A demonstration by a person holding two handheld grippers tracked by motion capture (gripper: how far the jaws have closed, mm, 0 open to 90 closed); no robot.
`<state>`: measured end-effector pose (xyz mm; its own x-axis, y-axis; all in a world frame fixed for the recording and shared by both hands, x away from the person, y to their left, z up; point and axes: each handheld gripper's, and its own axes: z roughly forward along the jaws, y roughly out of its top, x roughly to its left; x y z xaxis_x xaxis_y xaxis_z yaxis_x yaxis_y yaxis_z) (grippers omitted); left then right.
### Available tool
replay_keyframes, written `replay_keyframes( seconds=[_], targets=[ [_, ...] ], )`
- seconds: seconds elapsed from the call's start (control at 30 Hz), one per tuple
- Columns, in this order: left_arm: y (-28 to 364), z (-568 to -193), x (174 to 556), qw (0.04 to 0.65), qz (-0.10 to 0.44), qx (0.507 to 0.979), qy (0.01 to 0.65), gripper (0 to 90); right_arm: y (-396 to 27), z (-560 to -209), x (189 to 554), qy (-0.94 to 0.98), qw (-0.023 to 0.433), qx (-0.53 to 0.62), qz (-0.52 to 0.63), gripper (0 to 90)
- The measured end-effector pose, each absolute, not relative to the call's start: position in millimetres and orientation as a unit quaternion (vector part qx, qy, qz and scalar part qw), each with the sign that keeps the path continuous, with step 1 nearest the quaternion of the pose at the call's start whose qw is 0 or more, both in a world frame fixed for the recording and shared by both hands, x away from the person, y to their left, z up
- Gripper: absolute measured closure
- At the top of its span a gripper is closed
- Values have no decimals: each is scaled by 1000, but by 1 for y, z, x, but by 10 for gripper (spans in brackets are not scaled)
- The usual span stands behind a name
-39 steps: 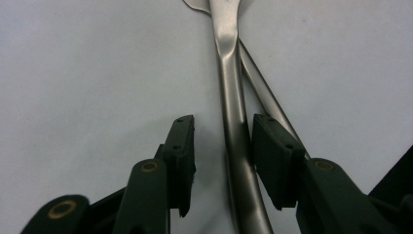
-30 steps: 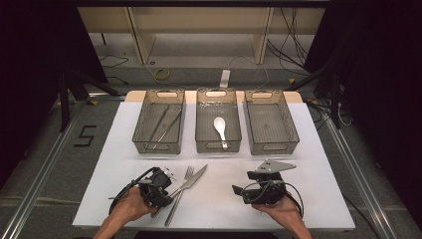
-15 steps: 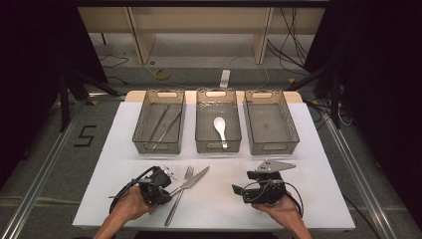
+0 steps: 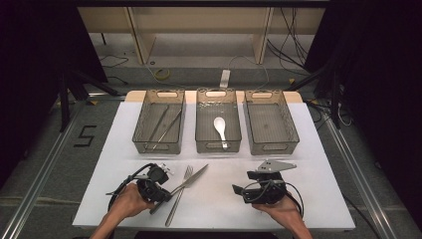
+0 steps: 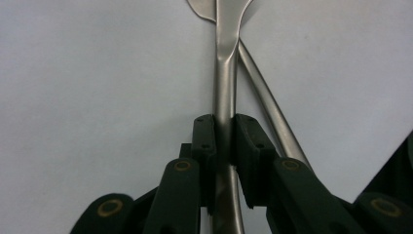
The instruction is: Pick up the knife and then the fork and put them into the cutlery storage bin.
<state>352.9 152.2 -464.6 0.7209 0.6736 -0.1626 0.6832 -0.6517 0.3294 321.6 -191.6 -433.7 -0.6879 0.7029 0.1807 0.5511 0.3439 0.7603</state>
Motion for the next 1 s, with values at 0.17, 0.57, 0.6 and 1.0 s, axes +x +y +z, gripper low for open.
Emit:
replay_keyframes(
  seconds=[0.17, 0.57, 0.6, 1.0],
  targets=[
    [152, -464, 354, 187, -16, 908, 374, 785, -192, -434, 321, 814, 89, 385, 425, 275],
    [154, -459, 355, 214, -33, 899, 381, 785, -192, -434, 321, 814, 90, 385, 426, 276],
    [154, -458, 354, 216, -35, 899, 380, 785, -192, -433, 320, 814, 89, 385, 426, 277],
    [141, -447, 346, 234, -76, 902, 355, 785, -157, -427, 305, 847, 114, 298, 425, 276]
  ],
)
